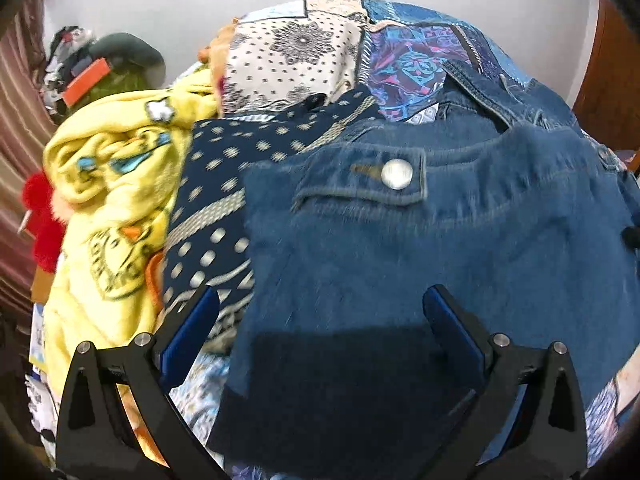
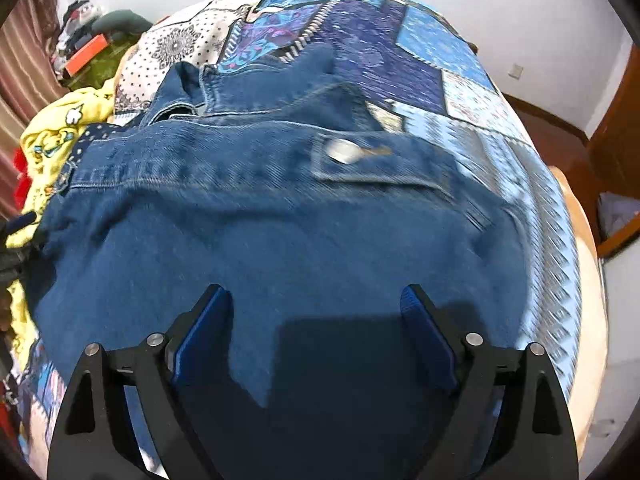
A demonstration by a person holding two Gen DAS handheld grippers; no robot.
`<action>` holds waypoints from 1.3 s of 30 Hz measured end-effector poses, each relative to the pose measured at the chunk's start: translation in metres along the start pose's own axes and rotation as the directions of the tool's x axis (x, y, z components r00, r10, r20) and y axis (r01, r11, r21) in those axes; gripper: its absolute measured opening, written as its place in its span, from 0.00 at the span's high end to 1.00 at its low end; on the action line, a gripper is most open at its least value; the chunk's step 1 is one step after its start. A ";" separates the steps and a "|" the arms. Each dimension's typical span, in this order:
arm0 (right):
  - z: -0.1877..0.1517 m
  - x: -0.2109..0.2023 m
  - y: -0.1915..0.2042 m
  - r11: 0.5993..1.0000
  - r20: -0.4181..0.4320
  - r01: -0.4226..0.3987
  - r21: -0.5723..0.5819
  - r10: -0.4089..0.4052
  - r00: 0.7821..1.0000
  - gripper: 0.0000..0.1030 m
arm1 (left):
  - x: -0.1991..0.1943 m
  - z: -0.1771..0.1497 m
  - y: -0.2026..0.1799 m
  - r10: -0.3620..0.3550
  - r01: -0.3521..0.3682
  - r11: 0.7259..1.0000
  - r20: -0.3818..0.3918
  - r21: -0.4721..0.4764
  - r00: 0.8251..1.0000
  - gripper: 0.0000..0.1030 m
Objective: Fold large clothes
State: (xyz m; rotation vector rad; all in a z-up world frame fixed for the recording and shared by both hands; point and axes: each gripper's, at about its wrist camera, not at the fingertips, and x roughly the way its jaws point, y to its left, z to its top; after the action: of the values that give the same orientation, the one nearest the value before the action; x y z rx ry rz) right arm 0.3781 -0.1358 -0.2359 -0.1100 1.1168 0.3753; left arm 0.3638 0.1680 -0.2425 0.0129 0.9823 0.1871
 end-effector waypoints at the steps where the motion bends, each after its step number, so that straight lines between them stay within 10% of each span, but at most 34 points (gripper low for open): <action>1: -0.004 -0.004 -0.003 1.000 -0.005 0.001 0.006 -0.001 1.000 0.16 | -0.004 -0.006 0.005 0.001 -0.001 1.000 -0.007 -0.015 1.000 0.00; 14: -0.074 -0.057 -0.009 0.996 -0.010 0.079 0.035 -0.078 0.997 0.16 | -0.037 -0.076 0.076 -0.051 0.020 0.966 -0.115 -0.256 0.992 0.00; 18: -0.081 -0.063 -0.004 0.998 0.002 0.060 0.036 -0.060 0.998 0.16 | -0.055 -0.091 0.089 -0.171 0.138 0.924 -0.061 -0.358 0.983 0.00; 23: -0.058 -0.071 0.011 0.998 0.050 0.058 0.009 -0.059 0.997 0.16 | -0.060 -0.100 0.082 -0.368 0.336 0.817 0.024 -0.468 0.929 0.00; 30: -0.037 -0.056 0.035 1.000 0.086 -0.002 -0.007 0.002 0.996 0.15 | -0.009 -0.103 0.064 -0.602 0.491 0.616 0.034 -0.616 0.798 0.00; 39: -0.041 -0.015 0.053 0.999 0.034 -0.008 -0.050 0.010 0.999 0.08 | 0.036 -0.078 0.050 -0.636 0.545 0.542 0.111 -0.640 0.764 0.16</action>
State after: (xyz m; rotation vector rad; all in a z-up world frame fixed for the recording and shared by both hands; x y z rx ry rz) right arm 0.3184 -0.1010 -0.2350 -0.1422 1.0743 0.4121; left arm 0.3107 0.2170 -0.3107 -0.9922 0.9617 -0.1238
